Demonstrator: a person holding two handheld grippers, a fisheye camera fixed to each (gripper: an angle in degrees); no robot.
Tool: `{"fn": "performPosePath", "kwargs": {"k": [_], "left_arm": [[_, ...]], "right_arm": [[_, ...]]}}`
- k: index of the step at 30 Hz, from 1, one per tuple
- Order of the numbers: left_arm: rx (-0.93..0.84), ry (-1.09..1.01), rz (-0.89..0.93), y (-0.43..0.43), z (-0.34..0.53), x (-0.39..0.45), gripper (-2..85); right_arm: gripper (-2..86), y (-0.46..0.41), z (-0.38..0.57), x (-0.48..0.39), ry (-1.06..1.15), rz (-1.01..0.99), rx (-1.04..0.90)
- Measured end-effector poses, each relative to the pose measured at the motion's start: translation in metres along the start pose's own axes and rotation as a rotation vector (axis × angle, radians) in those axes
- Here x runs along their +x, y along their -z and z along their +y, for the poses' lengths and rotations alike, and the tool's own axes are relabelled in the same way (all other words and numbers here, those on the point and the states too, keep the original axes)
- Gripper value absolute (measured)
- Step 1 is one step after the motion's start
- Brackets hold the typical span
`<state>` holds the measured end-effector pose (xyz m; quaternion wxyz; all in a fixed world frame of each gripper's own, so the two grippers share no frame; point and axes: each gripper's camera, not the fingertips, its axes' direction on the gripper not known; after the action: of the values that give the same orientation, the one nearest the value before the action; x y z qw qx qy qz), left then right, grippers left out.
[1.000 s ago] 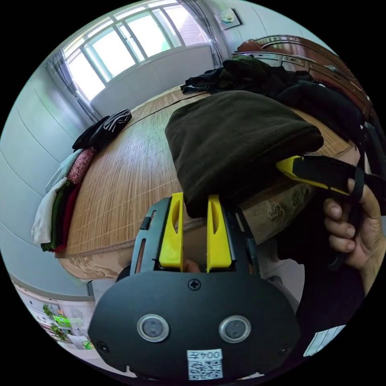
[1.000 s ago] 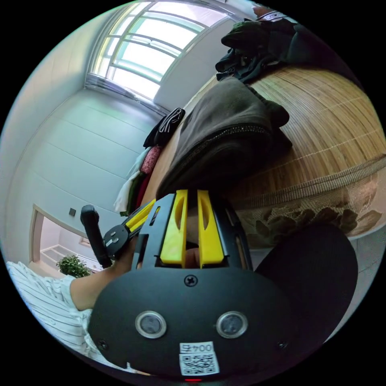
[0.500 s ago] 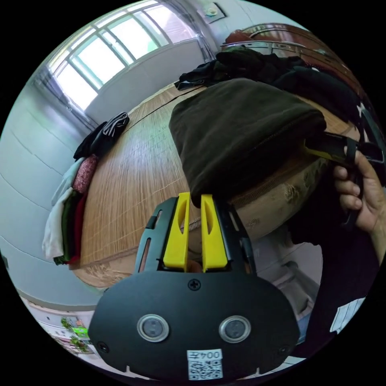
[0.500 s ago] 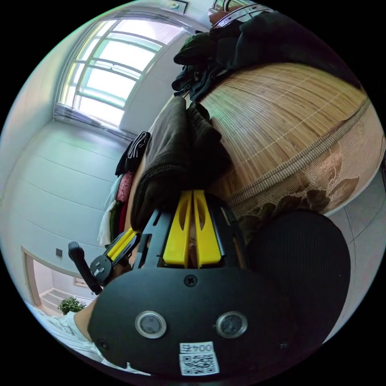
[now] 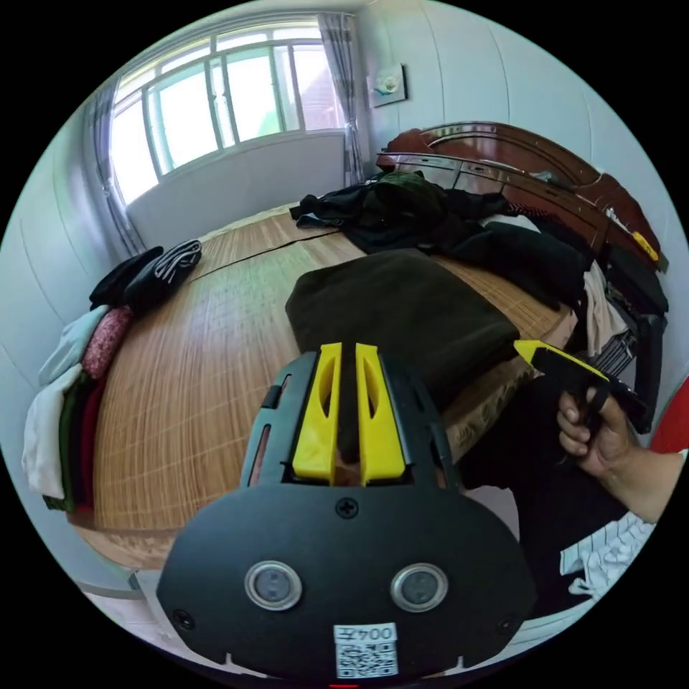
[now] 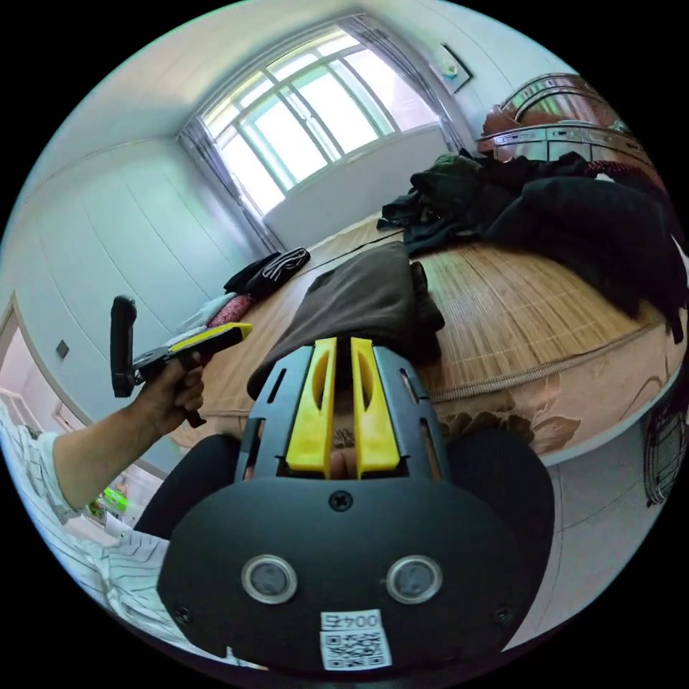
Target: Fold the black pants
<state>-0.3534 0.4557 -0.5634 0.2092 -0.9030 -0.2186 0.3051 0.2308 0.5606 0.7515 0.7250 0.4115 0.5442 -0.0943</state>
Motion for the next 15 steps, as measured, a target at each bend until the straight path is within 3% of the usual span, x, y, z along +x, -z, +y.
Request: {"fn": "performPosePath", "kwargs": {"k": [3,4,7,11,15], "left_arm": [[-0.122,-0.037,0.033,-0.049,-0.026,0.004,1.7],[-0.237,-0.044,0.064,-0.076,-0.027,0.003,1.6],[-0.205,0.035,0.092,-0.069,-0.033,-0.012,1.2],[-0.034,0.074,-0.046,-0.03,-0.032,-0.039,0.7],[-0.161,0.153,-0.014,-0.05,-0.037,-0.072,0.4]], "right_arm": [[5.3,-0.037,-0.014,0.015,-0.087,0.035,-0.147],[5.5,-0.046,-0.018,0.026,-0.161,-0.014,-0.192],[6.8,-0.033,-0.022,0.03,-0.206,-0.08,-0.133],[13.1,-0.029,-0.017,0.036,-0.392,-0.178,-0.147],[16.9,-0.064,-0.022,0.042,-0.624,-0.306,-0.201]]}}
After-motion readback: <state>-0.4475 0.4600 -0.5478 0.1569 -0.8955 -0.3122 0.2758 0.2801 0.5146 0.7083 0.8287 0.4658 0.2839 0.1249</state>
